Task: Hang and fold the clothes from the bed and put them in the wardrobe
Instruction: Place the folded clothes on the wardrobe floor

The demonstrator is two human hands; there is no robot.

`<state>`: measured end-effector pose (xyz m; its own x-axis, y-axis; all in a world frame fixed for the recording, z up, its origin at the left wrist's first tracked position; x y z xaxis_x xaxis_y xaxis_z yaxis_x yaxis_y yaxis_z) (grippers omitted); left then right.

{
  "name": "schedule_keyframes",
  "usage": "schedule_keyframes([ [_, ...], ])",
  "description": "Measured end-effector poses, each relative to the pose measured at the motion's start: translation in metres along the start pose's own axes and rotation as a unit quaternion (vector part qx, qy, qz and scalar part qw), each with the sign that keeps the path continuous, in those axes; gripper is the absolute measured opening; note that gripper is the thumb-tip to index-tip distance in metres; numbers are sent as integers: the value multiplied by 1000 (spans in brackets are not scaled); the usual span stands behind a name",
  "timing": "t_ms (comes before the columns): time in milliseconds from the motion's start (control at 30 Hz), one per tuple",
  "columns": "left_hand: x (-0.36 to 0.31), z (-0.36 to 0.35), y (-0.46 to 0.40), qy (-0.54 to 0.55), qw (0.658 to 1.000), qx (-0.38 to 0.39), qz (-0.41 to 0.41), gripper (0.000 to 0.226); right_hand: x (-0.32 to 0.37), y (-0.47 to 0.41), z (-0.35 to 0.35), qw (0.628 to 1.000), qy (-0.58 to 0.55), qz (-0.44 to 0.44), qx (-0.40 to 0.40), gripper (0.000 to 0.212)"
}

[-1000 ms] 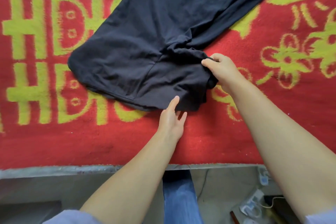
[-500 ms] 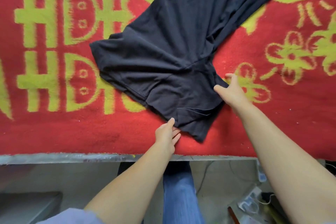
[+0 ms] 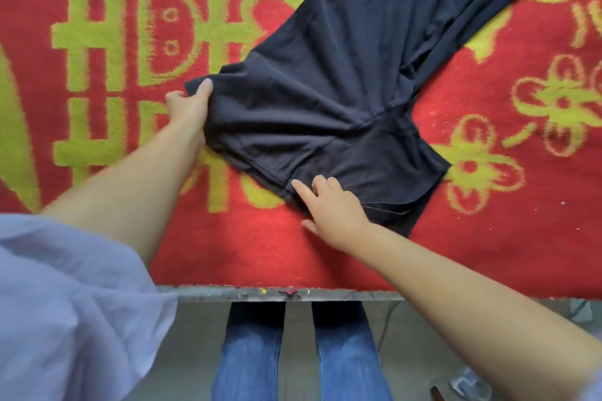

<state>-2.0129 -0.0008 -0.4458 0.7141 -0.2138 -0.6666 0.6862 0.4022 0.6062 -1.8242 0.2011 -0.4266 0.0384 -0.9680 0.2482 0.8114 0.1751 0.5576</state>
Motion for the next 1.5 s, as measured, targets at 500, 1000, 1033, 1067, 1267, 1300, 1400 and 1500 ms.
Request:
schedule_keyframes([
  [500, 22, 73, 4, -213, 954, -140, -155, 37, -13, 43, -23, 910, -102, -85, 392, 31],
  [1000, 102, -158, 268, -520, 699, 255, -420, 29, -196, 11, 66, 921, -265, -284, -38, 9],
  [1033, 96, -151, 262, -479, 736, 259, -403, 22, -193, 11, 67, 898, -342, -276, -38, 5],
  [1067, 87, -144, 261, -416, 773, 269, -396, 18, -189, 14, 69, 857, -441, -264, -35, 8],
  [1267, 54, -129, 327, -270, 746, 319, -519, 13, -187, 30, 94, 803, -557, -206, -48, 14],
  [1300, 60, -140, 332, -287, 738, 336, -510, 13, -194, 32, 91, 834, -496, -232, -59, 11],
  [1400, 95, -173, 318, -432, 721, 372, -393, 37, -218, 35, 70, 882, -333, -317, -98, 21],
  [1500, 119, -180, 298, -566, 652, 315, -393, 79, -213, 27, 59, 920, -254, -270, -126, 51],
])
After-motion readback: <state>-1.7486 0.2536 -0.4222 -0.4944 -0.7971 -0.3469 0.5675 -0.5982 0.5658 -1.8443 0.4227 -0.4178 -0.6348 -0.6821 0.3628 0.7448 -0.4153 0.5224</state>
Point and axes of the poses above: each hand's wrist, its own y-axis away from the middle knuckle, its own z-axis out of the back of the hand, x = y × z, the point moved 7 cm from there along -y, towards the middle knuckle, and after that the axes turned 5 degrees about -z, right-handed, at the moved point
